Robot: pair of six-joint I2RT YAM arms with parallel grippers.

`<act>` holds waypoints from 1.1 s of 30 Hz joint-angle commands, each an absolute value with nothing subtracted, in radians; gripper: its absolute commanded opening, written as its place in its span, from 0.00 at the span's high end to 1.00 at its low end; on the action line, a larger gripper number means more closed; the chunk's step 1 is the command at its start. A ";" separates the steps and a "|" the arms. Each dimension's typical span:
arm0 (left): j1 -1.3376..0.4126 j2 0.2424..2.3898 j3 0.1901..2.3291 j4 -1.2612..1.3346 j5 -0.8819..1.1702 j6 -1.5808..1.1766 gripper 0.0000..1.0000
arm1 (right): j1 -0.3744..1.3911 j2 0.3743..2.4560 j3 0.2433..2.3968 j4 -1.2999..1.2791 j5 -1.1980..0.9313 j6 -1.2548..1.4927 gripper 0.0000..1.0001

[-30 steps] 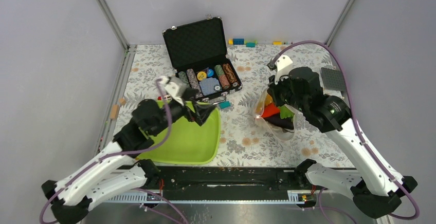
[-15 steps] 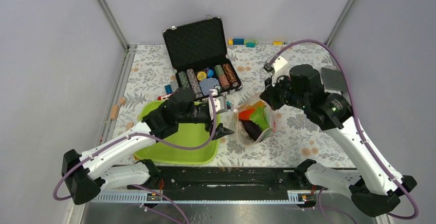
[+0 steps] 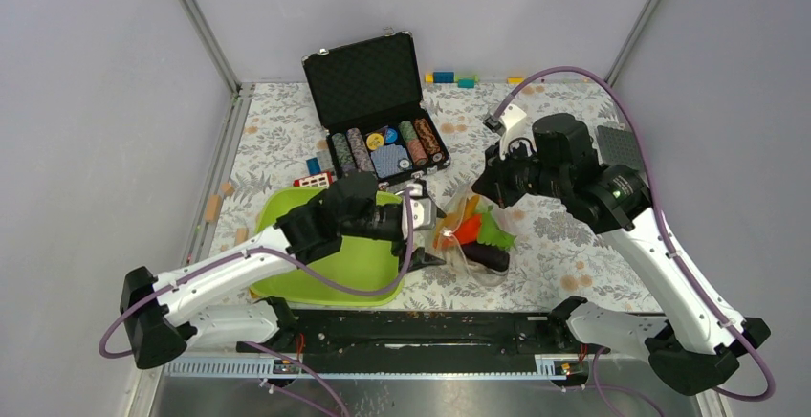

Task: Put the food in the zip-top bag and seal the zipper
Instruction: Adjust the fake vegetable in the zipper food storage bag.

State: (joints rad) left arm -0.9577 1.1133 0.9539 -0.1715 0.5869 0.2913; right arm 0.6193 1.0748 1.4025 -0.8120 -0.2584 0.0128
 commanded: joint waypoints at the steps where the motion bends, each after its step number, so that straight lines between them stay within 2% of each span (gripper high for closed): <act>1: -1.014 1.050 0.898 -0.026 0.507 0.265 0.10 | 0.613 1.078 1.448 -0.789 -0.330 0.080 1.00; 5: -1.015 1.069 0.891 -0.004 0.466 0.258 0.16 | 0.613 1.073 1.441 -0.785 -0.347 0.080 1.00; 8: -1.015 1.108 0.906 -0.012 0.447 0.265 0.25 | 0.614 1.069 1.435 -0.773 -0.371 0.082 1.00; 18: -1.014 1.123 0.896 -0.005 0.429 0.258 0.65 | 0.613 1.067 1.428 -0.775 -0.359 0.074 1.00; 20: -1.015 1.114 0.894 0.029 0.446 0.249 0.77 | 0.613 1.063 1.416 -0.776 -0.355 0.068 1.00; 22: -1.014 1.099 0.882 0.054 0.459 0.236 1.00 | 0.614 1.058 1.406 -0.779 -0.344 0.066 1.00; 25: -1.014 1.065 0.856 0.092 0.465 0.220 1.00 | 0.612 1.046 1.384 -0.789 -0.301 0.061 0.95; 27: -1.015 1.034 0.833 0.113 0.466 0.199 1.00 | 0.613 1.027 1.361 -0.794 -0.248 0.060 0.86; 30: -1.014 0.974 0.814 0.141 0.459 0.137 1.00 | 0.613 0.990 1.316 -0.810 -0.127 0.069 0.62; 31: -1.014 0.957 0.810 0.149 0.439 0.107 1.00 | 0.613 0.975 1.300 -0.818 -0.079 0.077 0.58; 33: -1.014 0.929 0.794 0.188 0.409 0.043 1.00 | 0.613 0.944 1.266 -0.836 0.032 0.098 0.56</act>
State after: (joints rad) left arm -1.0149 1.0077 0.7986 0.0147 0.4404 0.1646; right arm 0.6189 0.9989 1.3109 -0.8272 -0.1852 0.0696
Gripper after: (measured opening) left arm 0.103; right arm 0.429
